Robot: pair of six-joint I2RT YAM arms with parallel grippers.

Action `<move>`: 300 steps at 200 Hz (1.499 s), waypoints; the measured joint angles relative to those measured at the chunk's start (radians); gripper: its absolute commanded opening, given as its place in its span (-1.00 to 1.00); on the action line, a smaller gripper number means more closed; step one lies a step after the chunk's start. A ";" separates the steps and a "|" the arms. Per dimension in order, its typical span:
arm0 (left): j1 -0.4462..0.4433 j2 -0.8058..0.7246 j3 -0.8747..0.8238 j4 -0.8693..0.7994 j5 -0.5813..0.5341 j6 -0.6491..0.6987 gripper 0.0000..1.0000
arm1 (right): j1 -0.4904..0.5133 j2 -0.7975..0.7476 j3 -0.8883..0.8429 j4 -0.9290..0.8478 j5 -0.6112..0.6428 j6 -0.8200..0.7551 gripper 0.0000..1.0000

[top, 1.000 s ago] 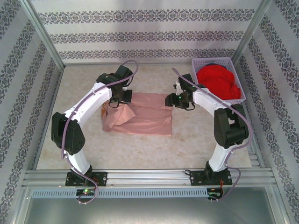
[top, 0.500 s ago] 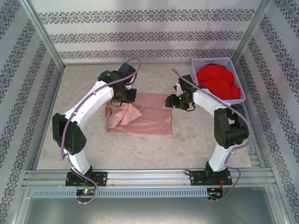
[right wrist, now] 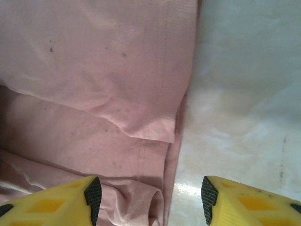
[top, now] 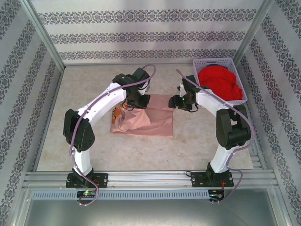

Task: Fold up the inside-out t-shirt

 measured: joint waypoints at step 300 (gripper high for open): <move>-0.082 0.233 0.156 0.263 0.229 -0.036 0.63 | -0.090 -0.249 -0.266 0.085 0.067 0.025 0.25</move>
